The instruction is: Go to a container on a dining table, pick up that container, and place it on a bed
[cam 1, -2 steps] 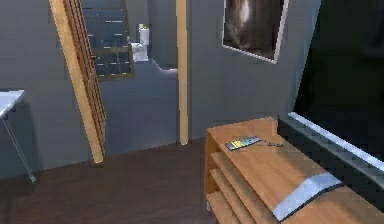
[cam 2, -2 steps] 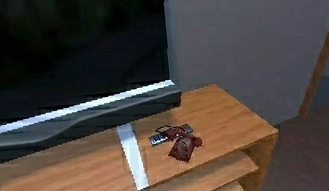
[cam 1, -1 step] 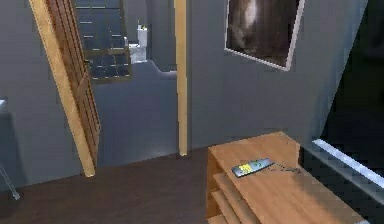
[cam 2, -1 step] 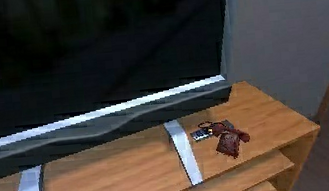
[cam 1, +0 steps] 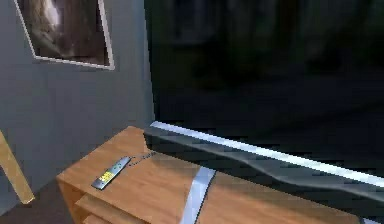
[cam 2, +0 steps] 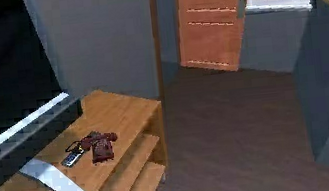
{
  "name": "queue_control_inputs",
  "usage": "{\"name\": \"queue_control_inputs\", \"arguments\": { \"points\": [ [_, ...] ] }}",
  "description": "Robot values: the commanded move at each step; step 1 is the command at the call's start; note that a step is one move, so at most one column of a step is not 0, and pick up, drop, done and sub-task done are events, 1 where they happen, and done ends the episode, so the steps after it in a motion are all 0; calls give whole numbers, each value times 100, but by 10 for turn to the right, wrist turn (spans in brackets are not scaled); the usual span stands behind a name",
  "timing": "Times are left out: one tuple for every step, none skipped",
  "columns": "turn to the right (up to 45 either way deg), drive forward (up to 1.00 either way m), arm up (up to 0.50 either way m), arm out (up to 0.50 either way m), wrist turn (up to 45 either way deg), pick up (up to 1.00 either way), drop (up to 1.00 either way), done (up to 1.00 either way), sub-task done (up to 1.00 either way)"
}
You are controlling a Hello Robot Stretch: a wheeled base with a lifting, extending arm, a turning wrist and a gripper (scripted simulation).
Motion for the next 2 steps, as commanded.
{"name": "queue_control_inputs", "arguments": {
  "points": [
    [450, 0, 0, 0, 0, 0, 0, 0, 0],
    [450, 0, 0, 0, 0, 0, 0, 0, 0]
  ]
}}
